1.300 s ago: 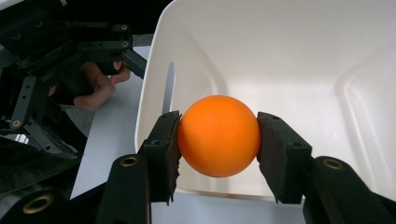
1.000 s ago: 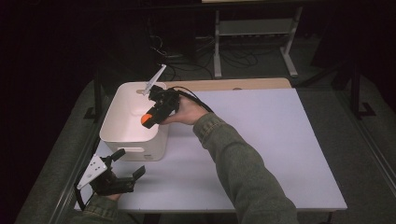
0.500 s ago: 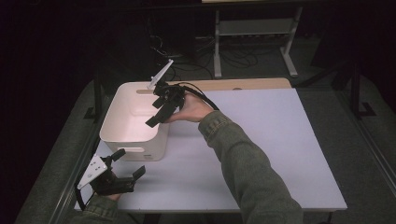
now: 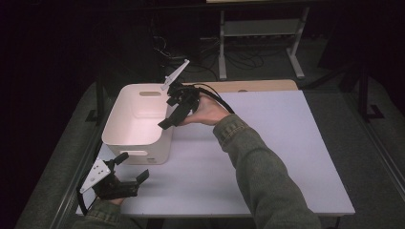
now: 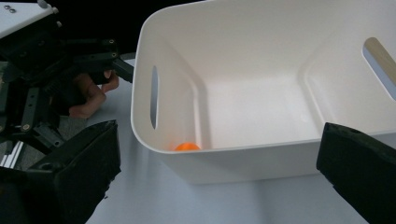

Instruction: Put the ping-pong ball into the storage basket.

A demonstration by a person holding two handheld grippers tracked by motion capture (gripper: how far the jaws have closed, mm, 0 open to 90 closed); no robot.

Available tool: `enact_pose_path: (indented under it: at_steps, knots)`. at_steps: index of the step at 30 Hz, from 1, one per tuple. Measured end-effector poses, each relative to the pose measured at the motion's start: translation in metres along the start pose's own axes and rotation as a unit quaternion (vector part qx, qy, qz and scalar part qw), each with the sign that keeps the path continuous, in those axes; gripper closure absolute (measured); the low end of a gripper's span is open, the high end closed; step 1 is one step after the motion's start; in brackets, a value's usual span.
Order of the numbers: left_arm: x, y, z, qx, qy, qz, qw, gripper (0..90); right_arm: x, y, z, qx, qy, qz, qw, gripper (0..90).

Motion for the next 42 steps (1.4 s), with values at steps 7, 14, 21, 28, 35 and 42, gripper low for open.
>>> enact_pose_path:
  at_steps: [7,14,21,28,35,42]
  knots:
    - [0.0,0.0,0.0,0.001,0.001,0.0,1.0,0.0,0.0,-0.013,0.01,-0.016,0.005,0.0,0.9999,0.0]
    - [-0.001,0.001,0.0,0.002,0.002,-0.002,1.0,0.0,0.002,-0.027,0.019,-0.028,0.009,0.008,0.9995,0.0]
    - [0.0,0.001,0.001,0.005,0.005,-0.002,1.0,0.0,0.004,-0.038,0.03,-0.033,0.008,0.017,0.9993,0.0]
    - [-0.001,0.001,0.001,0.006,0.005,-0.002,1.0,0.0,0.004,-0.052,0.041,-0.042,0.012,0.028,0.9986,0.0]
    - [-0.001,0.002,0.001,0.006,0.004,-0.002,1.0,0.0,0.005,-0.065,0.049,-0.052,0.017,0.039,0.9978,0.0]
    - [-0.001,0.002,0.001,0.006,0.004,-0.003,1.0,0.0,0.005,-0.074,0.06,-0.053,0.024,0.044,0.9973,0.0]
Point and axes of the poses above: each handheld gripper's, and its own axes: y roughly forward along the jaws, z roughly out of its underside, x roughly to its left, the point moved 1 cm from there along y, roughly forward along the jaws, and after that the axes turned 11 degrees about -x, right-handed, at the moved point
